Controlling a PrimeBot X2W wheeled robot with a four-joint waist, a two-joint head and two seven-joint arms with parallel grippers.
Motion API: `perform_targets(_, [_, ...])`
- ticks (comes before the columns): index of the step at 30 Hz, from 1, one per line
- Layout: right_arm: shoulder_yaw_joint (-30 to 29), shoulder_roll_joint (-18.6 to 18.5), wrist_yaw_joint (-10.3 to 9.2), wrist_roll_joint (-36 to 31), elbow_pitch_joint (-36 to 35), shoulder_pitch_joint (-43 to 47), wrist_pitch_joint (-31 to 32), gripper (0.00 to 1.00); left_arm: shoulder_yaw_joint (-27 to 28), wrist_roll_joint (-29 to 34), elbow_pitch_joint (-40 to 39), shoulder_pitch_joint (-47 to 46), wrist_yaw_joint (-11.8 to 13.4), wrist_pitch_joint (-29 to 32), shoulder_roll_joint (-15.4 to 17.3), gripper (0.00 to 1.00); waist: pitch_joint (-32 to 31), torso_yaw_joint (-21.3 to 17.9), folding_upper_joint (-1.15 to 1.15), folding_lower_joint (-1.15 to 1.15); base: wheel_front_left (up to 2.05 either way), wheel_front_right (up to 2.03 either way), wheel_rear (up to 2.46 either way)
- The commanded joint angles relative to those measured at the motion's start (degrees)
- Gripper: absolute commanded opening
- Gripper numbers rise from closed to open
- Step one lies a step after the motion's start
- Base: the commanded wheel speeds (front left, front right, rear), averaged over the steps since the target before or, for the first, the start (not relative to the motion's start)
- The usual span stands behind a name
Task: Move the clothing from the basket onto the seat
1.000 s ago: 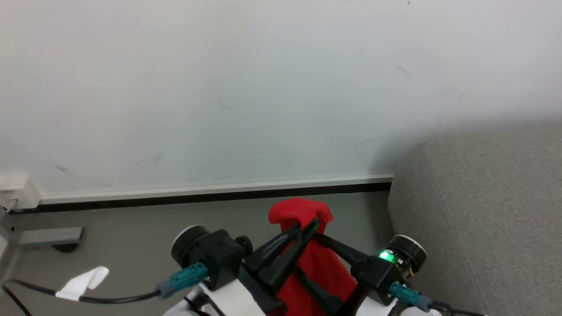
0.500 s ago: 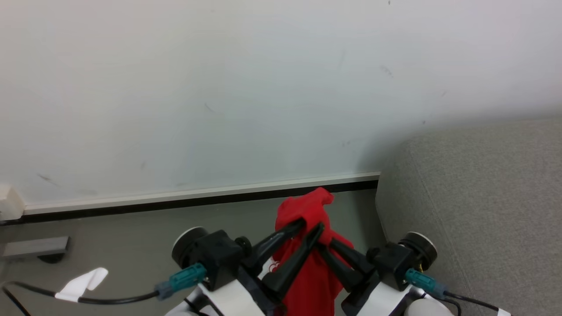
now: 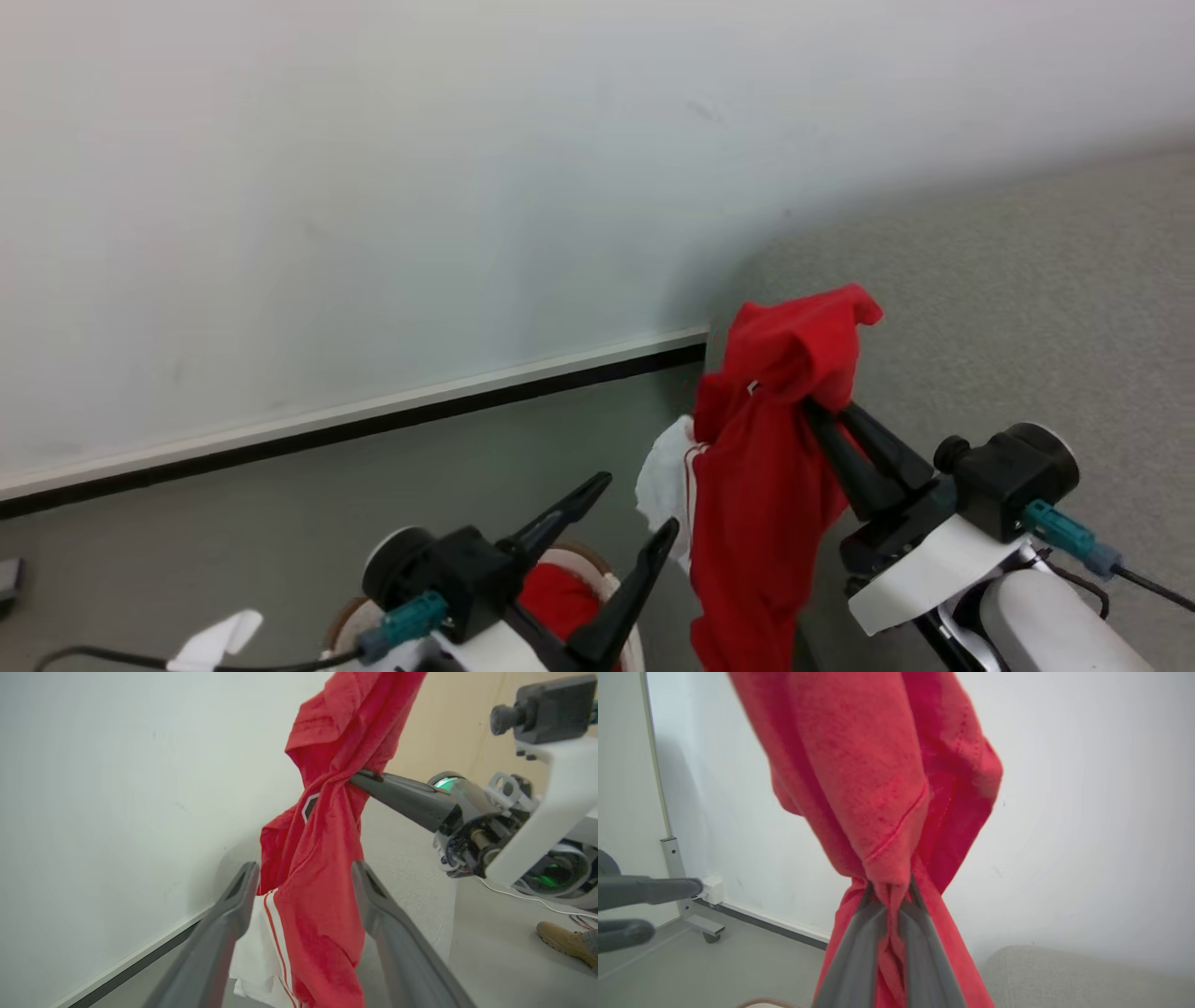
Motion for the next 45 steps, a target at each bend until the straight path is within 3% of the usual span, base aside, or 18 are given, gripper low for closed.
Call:
perform_targets(1, [-1.1, -0.6, -0.12, -0.5, -1.1, 1.0, 0.4, 0.0, -0.5, 1.5, 1.2, 0.4, -0.3, -0.8, -0.3, 1.0, 1.4, -3.0, 0.0, 0.0, 0.0, 0.0, 0.0])
perform_targets(10, [-9.5, -2.6, -0.12, -2.6, -7.0, 3.1, 2.0, 0.0, -2.4, 2.9, 8.0, -0.9, -2.2, -5.1, -3.5, 1.0, 6.1, -9.6, 0.0, 0.0, 0.0, 0.0, 0.0])
perform_targets(19, [-14.4, -2.0, -0.12, -3.9, -10.6, 3.6, 2.5, 0.0, -2.1, 4.1, 10.0, -4.1, -3.6, -6.0, -3.7, 1.0, 10.7, -10.9, 0.0, 0.0, 0.0, 0.0, 0.0])
perform_targets(26, [-19.7, 0.5, -0.12, -4.7, -8.5, -1.8, 2.1, 0.0, -0.8, 4.9, 9.2, -8.7, -4.3, -5.1, -2.7, 1.0, 16.5, -7.9, 0.0, 0.0, 0.0, 0.0, 0.0])
perform_targets(32, [-25.4, 0.5, -0.13, -8.6, -3.3, -15.3, 3.2, 0.0, 0.8, 6.2, 8.1, -15.2, -5.8, -4.2, -1.6, 1.0, 25.0, -3.2, 0.0, 0.0, 0.0, 0.0, 0.0])
perform_targets(38, [-32.2, -3.5, -0.13, -15.7, 4.3, -31.6, 4.2, 0.0, 2.5, 6.4, 8.4, -20.0, -6.6, -4.9, -2.0, 1.0, 31.5, 2.0, 0.0, 0.0, 0.0, 0.0, 0.0])
perform_targets(45, [-37.0, -8.8, -0.13, -20.2, 10.8, -47.2, 6.3, 0.0, 3.1, 6.3, 9.0, -20.5, -7.0, -5.9, -1.7, 1.0, 34.5, 5.5, 0.0, 0.0, 0.0, 0.0, 0.0])
